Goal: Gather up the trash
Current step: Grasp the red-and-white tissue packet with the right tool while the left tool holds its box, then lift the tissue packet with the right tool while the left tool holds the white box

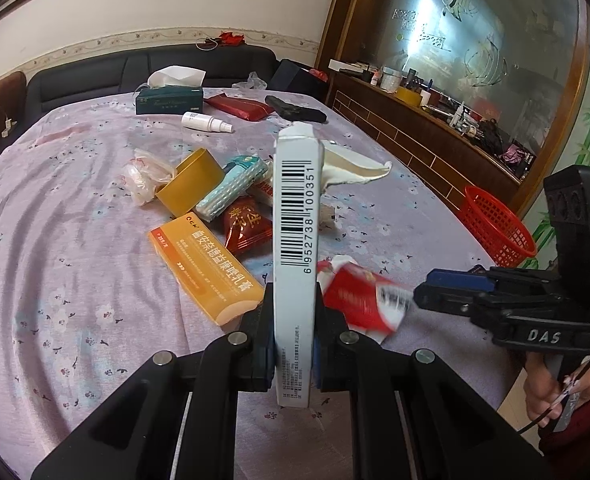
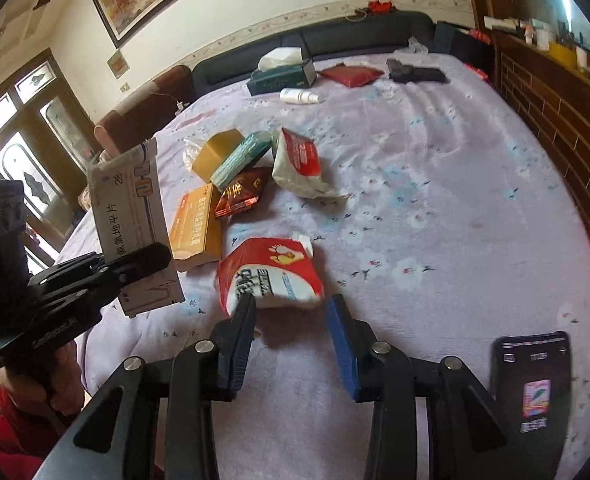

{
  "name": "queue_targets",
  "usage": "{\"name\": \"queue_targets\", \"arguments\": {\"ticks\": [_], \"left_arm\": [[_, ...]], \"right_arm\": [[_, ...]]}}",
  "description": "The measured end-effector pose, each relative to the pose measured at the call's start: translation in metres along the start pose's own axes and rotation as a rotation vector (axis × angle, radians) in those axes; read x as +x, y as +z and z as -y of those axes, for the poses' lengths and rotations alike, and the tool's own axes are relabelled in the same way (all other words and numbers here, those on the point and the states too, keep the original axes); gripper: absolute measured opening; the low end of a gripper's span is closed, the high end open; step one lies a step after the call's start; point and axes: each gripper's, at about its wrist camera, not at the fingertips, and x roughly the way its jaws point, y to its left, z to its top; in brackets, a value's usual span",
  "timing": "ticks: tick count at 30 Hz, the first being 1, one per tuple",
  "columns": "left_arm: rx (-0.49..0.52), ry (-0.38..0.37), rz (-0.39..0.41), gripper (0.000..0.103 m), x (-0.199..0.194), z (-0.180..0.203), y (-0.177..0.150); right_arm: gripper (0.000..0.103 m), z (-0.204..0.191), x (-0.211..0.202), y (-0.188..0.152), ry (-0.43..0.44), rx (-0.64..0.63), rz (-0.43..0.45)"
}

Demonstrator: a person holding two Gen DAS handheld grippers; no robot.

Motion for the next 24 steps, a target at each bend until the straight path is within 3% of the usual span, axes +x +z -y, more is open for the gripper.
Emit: {"name": "queue_targets", "arguments": {"ticks": [3, 5, 7, 8, 16, 20, 24], "left_arm": [[-0.003, 0.000, 0.006, 0.013, -0.002, -0.001, 0.000], [-0.003, 0.000, 0.009, 0.013, -0.003, -0.001, -0.001], [-0.002, 0.004, 0.012, 0.013, -0.004, -0.001, -0.002], [-0.002, 0.005, 0.012, 0.013, -0.005, -0.001, -0.003], [-0.010, 0.012, 0.017, 0.013, -0.010, -0.006, -0.003], [-0.016, 0.013, 0.015, 0.013, -0.010, -0.007, -0.005], [-0.018, 0.012, 0.010, 0.013, -0.009, -0.007, -0.006]], "right_arm": [[0.048, 0.007, -0.001, 0.003, 0.062, 0.047, 0.002], [0.067, 0.009, 0.002, 0.007, 0.056, 0.064, 0.010], [0.081, 0.007, 0.010, 0.011, 0.052, 0.044, 0.005], [0.082, 0.005, 0.014, 0.012, 0.046, 0.035, 0.000], [0.081, -0.031, 0.058, 0.013, -0.056, -0.173, -0.070], [0.063, -0.035, 0.064, 0.008, -0.084, -0.198, -0.082], [0.054, -0.028, 0.059, 0.006, -0.071, -0.174, -0.076]]}}
